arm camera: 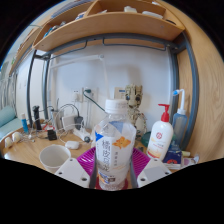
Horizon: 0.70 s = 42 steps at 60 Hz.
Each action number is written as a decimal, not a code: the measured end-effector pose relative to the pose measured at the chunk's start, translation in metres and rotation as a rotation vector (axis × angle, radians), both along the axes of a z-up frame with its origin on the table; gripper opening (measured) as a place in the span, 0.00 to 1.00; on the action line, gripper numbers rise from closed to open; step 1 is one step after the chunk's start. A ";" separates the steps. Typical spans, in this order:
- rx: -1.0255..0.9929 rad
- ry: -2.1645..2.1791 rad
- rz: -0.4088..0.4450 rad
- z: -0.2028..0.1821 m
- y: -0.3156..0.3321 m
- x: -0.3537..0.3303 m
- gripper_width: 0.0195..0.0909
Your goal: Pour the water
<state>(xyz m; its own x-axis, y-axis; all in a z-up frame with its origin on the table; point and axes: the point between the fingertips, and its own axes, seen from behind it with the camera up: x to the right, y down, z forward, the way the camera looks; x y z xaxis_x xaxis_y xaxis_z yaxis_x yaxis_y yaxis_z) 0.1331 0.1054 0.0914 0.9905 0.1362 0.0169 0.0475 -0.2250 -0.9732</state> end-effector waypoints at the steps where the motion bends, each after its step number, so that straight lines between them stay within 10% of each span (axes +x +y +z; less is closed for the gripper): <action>1: 0.002 -0.003 0.000 -0.001 0.000 -0.001 0.43; 12: -0.115 0.016 -0.036 -0.018 -0.021 0.008 0.93; 42: -0.324 0.037 -0.208 0.043 -0.198 0.013 0.93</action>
